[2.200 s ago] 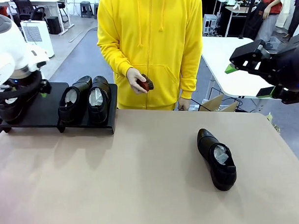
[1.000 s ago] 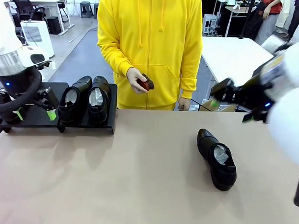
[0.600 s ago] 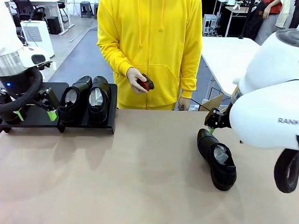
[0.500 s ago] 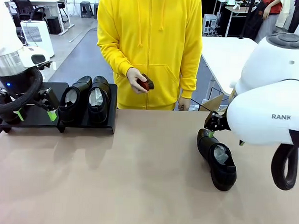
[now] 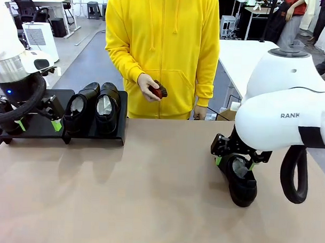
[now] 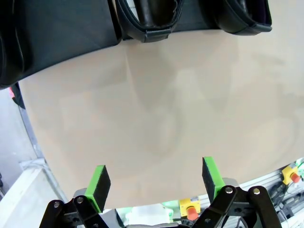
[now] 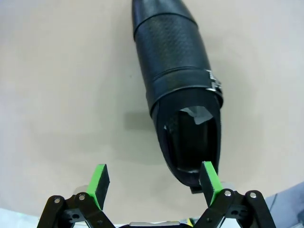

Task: Organize the shoes by placing them on the stand.
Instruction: Pick up one Shoe and place it in the middle of the table.

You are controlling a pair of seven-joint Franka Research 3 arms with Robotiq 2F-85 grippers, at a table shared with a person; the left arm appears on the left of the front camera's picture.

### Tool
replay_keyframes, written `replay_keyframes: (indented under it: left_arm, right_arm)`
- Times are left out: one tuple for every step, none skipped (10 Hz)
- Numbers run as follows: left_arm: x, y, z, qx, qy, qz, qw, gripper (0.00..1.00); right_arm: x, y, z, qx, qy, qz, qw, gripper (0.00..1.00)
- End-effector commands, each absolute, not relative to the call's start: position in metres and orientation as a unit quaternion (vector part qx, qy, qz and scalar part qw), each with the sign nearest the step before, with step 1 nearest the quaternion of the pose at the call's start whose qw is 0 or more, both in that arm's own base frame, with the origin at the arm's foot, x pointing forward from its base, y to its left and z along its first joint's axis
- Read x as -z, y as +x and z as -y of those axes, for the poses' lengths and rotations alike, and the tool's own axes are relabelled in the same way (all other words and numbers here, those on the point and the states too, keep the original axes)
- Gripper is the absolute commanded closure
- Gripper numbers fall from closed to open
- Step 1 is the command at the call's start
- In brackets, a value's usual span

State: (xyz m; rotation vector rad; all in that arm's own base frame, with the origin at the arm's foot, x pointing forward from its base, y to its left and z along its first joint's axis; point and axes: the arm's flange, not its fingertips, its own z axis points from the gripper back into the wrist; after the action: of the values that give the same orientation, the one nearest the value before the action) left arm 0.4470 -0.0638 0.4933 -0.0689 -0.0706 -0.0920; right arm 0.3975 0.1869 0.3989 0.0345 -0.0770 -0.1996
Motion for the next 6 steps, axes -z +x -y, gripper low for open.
replay_keyframes:
  left_arm:
    - [-0.492,0.447,0.061,0.047,-0.036,0.040,0.997,0.00]
    - [-0.492,0.447,0.061,0.047,-0.036,0.040,0.997,0.00]
    - [-0.492,0.447,0.061,0.047,-0.036,0.040,0.997,0.00]
    - [-0.492,0.447,0.061,0.047,-0.036,0.040,0.997,0.00]
    - [-0.492,0.447,0.061,0.047,-0.036,0.040,0.997,0.00]
    - [-0.492,0.447,0.061,0.047,-0.036,0.040,0.997,0.00]
  right_arm:
    - [-0.394,0.410,-0.185,0.069,0.034,0.008,0.997,0.00]
    - [-0.387,0.414,-0.184,0.067,0.038,-0.003,0.997,0.00]
    - [-0.383,0.417,-0.185,0.058,0.042,-0.011,0.997,0.00]
    - [-0.378,0.420,-0.186,0.054,0.038,-0.008,0.998,0.00]
    - [-0.373,0.424,-0.187,0.054,0.034,-0.003,0.998,0.00]
    - [-0.371,0.427,-0.189,0.053,0.032,-0.001,0.998,0.00]
